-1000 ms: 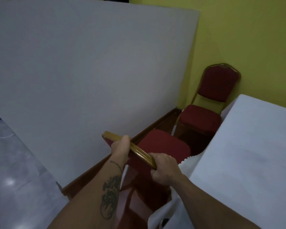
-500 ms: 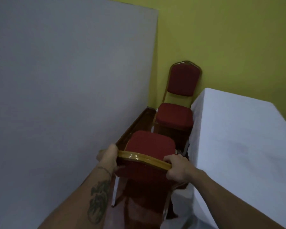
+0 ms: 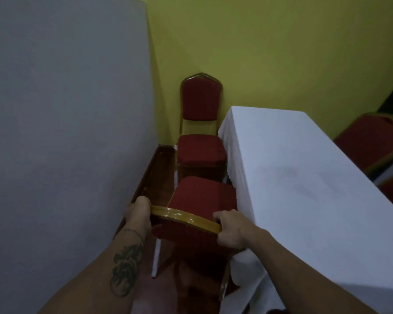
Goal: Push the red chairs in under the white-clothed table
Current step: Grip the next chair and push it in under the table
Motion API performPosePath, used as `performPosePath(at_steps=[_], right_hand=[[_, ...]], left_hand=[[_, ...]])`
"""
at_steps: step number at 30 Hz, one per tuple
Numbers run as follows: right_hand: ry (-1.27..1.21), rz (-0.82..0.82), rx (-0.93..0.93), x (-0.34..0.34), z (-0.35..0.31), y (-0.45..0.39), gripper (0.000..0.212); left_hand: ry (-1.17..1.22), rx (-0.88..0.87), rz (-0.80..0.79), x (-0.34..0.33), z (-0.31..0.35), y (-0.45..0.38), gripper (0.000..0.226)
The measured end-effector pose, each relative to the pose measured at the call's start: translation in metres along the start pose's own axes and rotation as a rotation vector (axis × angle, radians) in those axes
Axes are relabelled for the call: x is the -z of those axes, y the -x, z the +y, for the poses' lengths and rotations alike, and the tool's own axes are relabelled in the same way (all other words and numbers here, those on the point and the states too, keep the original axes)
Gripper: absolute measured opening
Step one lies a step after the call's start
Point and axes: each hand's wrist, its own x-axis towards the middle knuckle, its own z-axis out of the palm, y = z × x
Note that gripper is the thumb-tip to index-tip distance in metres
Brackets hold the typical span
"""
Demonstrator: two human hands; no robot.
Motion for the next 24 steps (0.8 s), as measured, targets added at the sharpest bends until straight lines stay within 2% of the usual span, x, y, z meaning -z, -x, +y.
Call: performPosePath(at_steps=[5,10,14,18,24], right_hand=[[-0.117,0.124,-0.122,-0.012,0.001,0.011,0.02],[-0.193,0.168,-0.234,-0.023,-0.019,0.002,0.027],[-0.22,0.271,-0.366,-0.036,-0.048,-0.015,0.019],[-0.201,0.311,-0.465,-0.045,-0.083,-0.022,0.015],[-0.223,0.342,-0.546,-0.073,-0.135,-0.02,0.023]], left_hand=[[-0.055,0.033,0.022,-0.01,0.013,0.004,0.059],[-0.115,0.039,-0.021,-0.016,0.021,-0.038,0.068],[-0.211,-0.022,-0.095,-0.01,0.04,-0.053,0.066],[-0.191,0.019,-0.121,0.008,0.064,-0.048,0.074],[-0.271,0.028,-0.201,0.033,0.094,-0.044,0.063]])
